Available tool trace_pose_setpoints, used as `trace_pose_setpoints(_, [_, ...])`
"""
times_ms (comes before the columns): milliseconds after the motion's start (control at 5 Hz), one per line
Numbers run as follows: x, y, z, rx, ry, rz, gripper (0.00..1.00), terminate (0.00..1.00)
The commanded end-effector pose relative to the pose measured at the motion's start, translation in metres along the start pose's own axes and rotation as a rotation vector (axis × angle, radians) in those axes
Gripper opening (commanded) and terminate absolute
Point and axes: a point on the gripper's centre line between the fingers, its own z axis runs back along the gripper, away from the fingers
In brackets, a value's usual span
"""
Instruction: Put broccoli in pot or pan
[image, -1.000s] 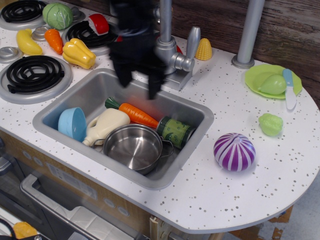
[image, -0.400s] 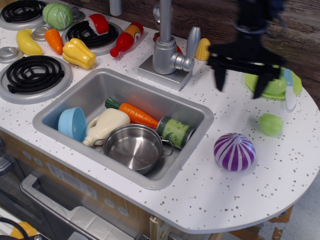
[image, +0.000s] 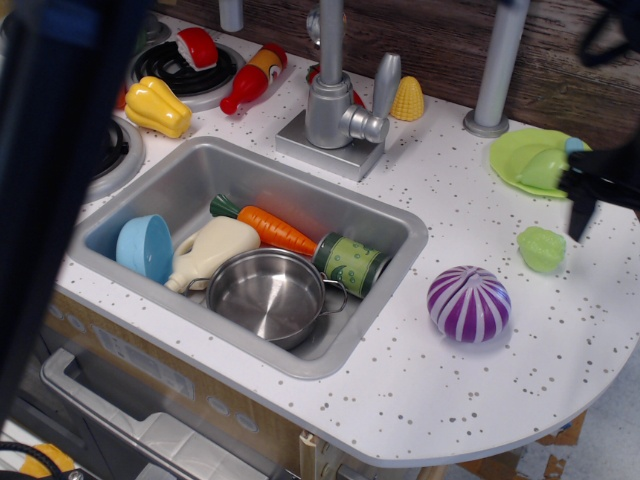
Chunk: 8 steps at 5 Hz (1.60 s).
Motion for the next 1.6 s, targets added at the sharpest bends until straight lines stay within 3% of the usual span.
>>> trace_pose_setpoints(0, [0.009,-0.004,0.014,-0.012,-0.016,0.036,1.0,0.0])
trace_pose_setpoints(400, [0.015,0.016,0.025,0.048,0.015,-0.008,1.0,0.0])
trace_pose_setpoints(800, [0.014,0.042,0.003,0.023,-0.042,0.009,1.0,0.0])
trace_pose_setpoints(1000, [0.014,0.054,-0.013,0.033,-0.052,0.019,1.0,0.0])
trace_pose_setpoints(1200, [0.014,0.059,-0.017,0.006,-0.04,0.011,1.0,0.0])
trace_pose_setpoints(1400, [0.013,0.059,-0.009,0.02,-0.023,0.025,0.0,0.0])
